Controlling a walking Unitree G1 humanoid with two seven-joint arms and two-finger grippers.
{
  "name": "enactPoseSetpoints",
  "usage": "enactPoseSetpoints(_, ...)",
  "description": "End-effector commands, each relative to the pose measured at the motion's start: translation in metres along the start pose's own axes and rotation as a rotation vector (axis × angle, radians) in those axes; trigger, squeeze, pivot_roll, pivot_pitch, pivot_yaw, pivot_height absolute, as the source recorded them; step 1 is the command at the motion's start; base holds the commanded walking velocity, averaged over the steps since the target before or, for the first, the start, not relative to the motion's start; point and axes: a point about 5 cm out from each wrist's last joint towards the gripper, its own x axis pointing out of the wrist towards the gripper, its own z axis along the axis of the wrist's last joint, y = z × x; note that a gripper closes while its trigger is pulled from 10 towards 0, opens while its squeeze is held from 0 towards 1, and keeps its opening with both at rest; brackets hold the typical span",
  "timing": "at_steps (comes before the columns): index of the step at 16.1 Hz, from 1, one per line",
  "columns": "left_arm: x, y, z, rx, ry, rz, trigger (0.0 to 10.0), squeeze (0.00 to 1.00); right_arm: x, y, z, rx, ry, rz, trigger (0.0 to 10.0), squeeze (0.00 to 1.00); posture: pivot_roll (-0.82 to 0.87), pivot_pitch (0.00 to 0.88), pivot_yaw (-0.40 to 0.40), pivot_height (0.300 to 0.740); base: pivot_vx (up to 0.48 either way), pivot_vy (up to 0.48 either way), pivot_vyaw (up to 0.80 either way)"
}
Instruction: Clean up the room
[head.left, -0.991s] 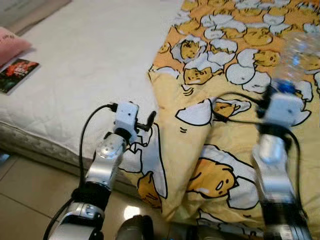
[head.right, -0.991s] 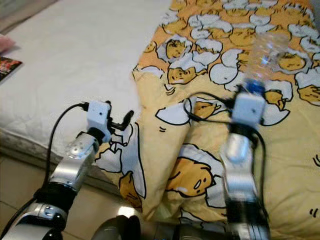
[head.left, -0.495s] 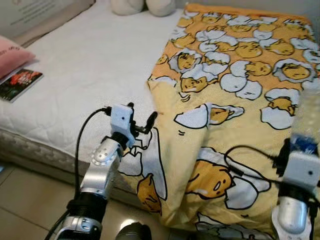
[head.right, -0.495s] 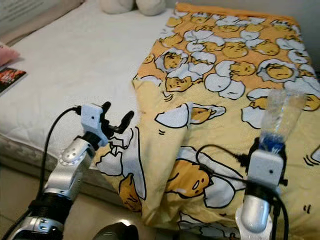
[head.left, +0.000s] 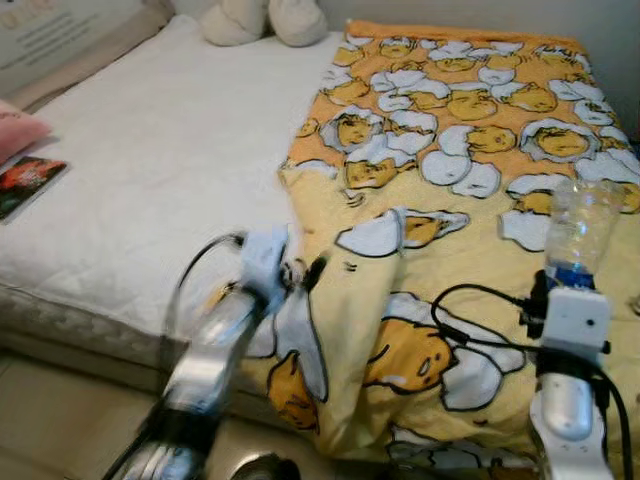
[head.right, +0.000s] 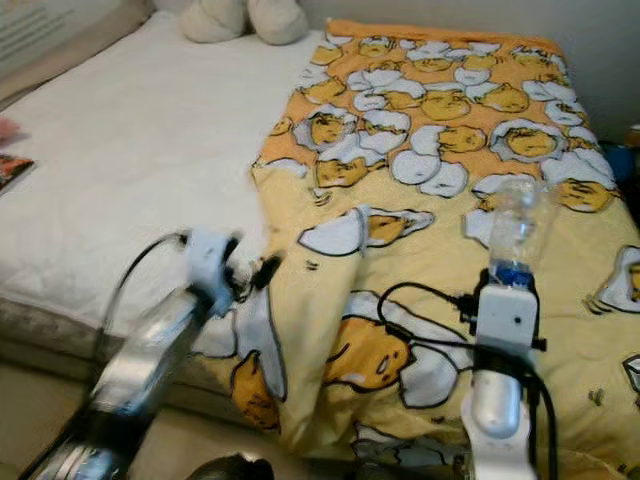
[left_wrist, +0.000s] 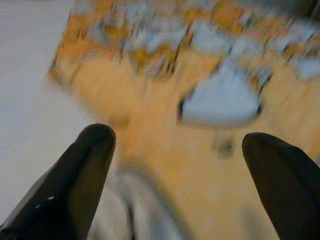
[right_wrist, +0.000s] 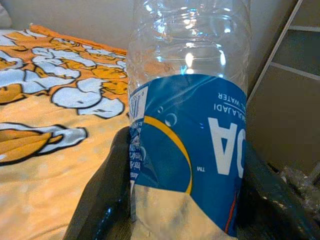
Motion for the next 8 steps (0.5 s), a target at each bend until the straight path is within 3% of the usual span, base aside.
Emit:
enactPoseSetpoints(1,-0.01,0.002,-0.014,0.014,0.118,0.001,10.0,0.0,0.004,-0.002,0.001,0.001,-0.003,0.009,10.0,0.0,0.03,0.0,-0.007,0.736,0.0,0.0,0.0)
enactPoseSetpoints(2,-0.029,0.007,-0.017,-0.007,0.114,0.0,10.0,0.0,0.003,-0.002,0.001,0.009,0.002,0.017,10.0,0.0,0.04,0.0,-0.028,0.736,0.0,0.0,0.0)
enactPoseSetpoints(4,-0.047,0.01,-0.012,0.013,0.017,-0.013,10.0,0.0,-0.003,-0.003,0.0,0.066,0.013,0.037,10.0,0.0,0.07,0.0,-0.05,0.736,0.0,0.0,0.0)
enactPoseSetpoints(5,-0.064,0.019,-0.001,-0.002,-0.153,0.07,10.0,0.0,-0.022,-0.001,0.001,0.178,0.025,0.111,10.0,0.0,0.07,0.0,-0.058,0.736,0.0,0.0,0.0)
enactPoseSetpoints(6,-0.074,0.025,0.005,0.027,-0.195,0.148,10.0,0.0,-0.034,-0.002,-0.001,0.217,0.043,0.145,10.0,0.0,0.07,0.0,-0.064,0.736,0.0,0.0,0.0)
enactPoseSetpoints(8,-0.077,0.008,0.0,-0.023,-0.16,0.074,10.0,0.0,-0.04,-0.002,-0.004,0.188,0.063,0.159,10.0,0.0,0.07,0.0,-0.058,0.736,0.0,0.0,0.0)
